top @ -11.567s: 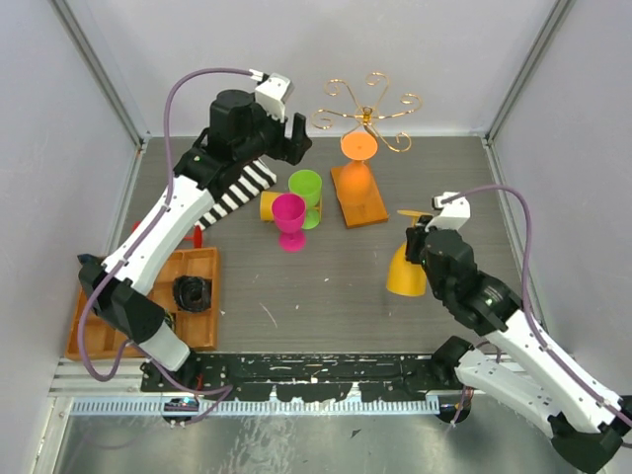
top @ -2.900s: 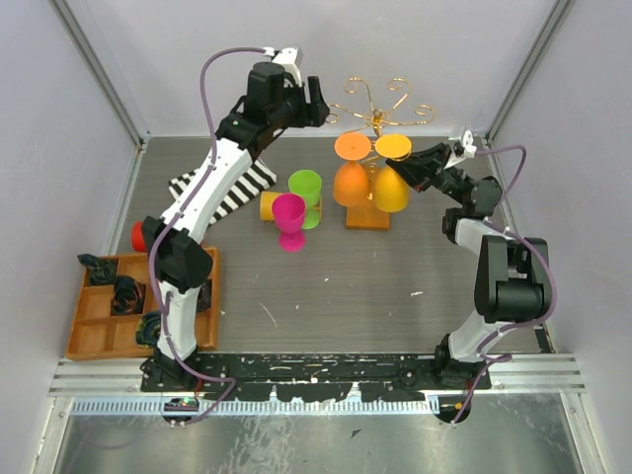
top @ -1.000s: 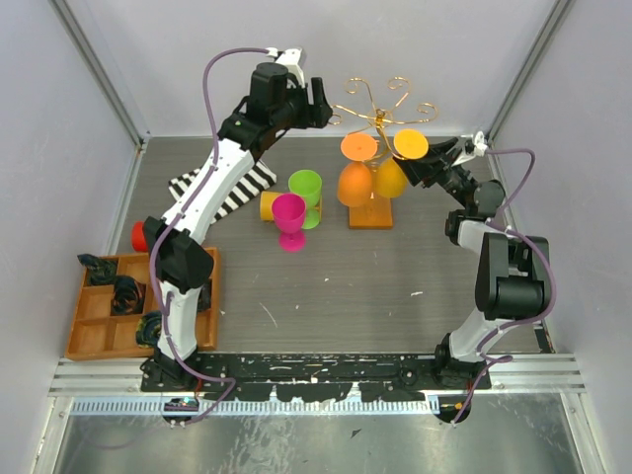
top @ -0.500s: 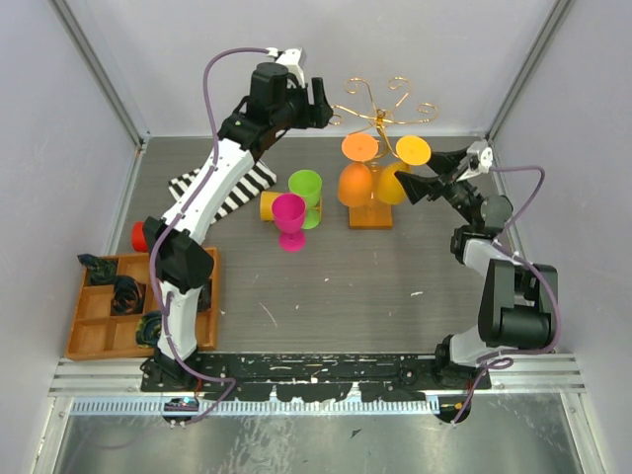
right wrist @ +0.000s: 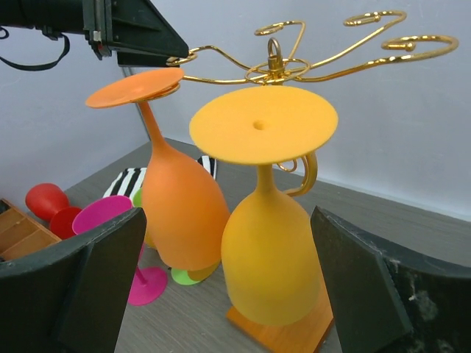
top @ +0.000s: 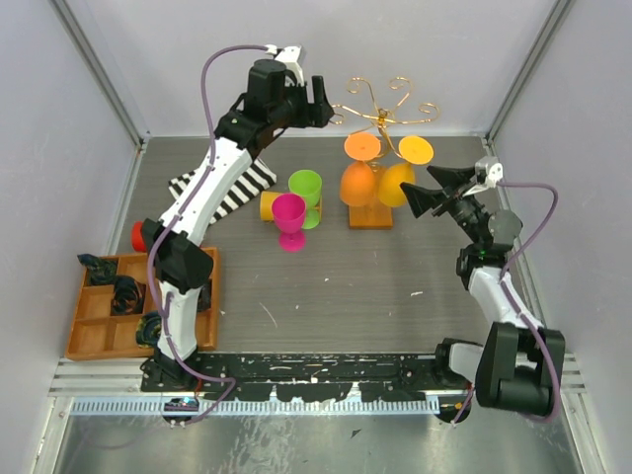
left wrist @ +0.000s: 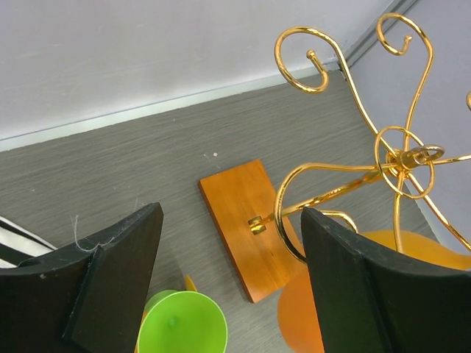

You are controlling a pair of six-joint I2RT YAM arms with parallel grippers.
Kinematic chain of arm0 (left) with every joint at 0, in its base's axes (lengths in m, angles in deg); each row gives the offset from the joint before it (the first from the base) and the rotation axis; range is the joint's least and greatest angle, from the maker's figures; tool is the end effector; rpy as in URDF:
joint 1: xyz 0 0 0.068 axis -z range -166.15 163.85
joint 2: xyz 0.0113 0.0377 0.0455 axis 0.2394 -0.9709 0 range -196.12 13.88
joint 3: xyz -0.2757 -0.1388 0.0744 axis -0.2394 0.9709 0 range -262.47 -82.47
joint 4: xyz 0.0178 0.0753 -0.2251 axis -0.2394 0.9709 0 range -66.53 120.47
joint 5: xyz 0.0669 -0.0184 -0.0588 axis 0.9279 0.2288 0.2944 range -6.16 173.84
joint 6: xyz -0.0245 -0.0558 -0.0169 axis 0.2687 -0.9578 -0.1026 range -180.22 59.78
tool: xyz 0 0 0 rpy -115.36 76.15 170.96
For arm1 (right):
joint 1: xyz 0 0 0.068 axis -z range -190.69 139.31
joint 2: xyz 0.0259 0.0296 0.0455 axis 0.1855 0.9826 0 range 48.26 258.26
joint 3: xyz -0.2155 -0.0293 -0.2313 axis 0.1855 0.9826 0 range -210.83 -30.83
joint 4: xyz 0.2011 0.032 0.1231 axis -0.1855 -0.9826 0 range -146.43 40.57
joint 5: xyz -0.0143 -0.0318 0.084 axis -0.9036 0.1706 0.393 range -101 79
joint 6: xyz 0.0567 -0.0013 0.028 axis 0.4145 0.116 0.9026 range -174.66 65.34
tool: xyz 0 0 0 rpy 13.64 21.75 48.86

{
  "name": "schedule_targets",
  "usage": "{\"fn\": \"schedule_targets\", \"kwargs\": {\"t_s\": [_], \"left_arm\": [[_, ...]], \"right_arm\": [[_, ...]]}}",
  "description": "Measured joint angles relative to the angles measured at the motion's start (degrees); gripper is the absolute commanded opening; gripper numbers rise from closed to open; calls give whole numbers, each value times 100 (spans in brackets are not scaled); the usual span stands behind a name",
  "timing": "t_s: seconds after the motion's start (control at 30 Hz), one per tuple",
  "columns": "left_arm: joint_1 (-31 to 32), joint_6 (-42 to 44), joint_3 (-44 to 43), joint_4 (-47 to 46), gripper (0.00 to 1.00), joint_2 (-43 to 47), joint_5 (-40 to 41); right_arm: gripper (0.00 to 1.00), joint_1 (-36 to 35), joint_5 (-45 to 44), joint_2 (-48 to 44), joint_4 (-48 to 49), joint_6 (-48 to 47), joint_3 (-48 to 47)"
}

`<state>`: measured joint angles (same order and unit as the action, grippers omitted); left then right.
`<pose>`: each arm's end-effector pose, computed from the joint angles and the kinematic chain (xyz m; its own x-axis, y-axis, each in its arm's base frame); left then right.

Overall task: Place the wine glass upside down on the wine glass rack
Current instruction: Turn the wine glass upside down at the wine rack.

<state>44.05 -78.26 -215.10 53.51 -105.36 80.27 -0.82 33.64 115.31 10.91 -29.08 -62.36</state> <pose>0.4210 -0.2484 0.4582 -0.4068 -0.1208 -0.9055 0.4497 0.8363 -0.3136 0.2141 -0.0026 0.3658 0.1543 0.2849 -0.9461 -0.6353 0.7619 0.1258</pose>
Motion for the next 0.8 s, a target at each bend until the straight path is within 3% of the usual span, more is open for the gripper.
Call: {"fn": "schedule_targets", "kwargs": {"t_s": [0.37,0.53,0.63,0.8], "left_arm": [[24,-24,0,37,84,317,-133],[24,-15,83,35,84,623,-127],[24,9,413,37,85,1014,-96],[28,111,1856,-63,85,2197,37]], "right_arm": [[100,0,-831,-837,-2461,-166,57],[100,0,-1506,-1058,-4054,37,-262],[100,0,-1930,-1123,-4916,92,-595],[100,2,-2256,-1401,-6028,131,-997]]}}
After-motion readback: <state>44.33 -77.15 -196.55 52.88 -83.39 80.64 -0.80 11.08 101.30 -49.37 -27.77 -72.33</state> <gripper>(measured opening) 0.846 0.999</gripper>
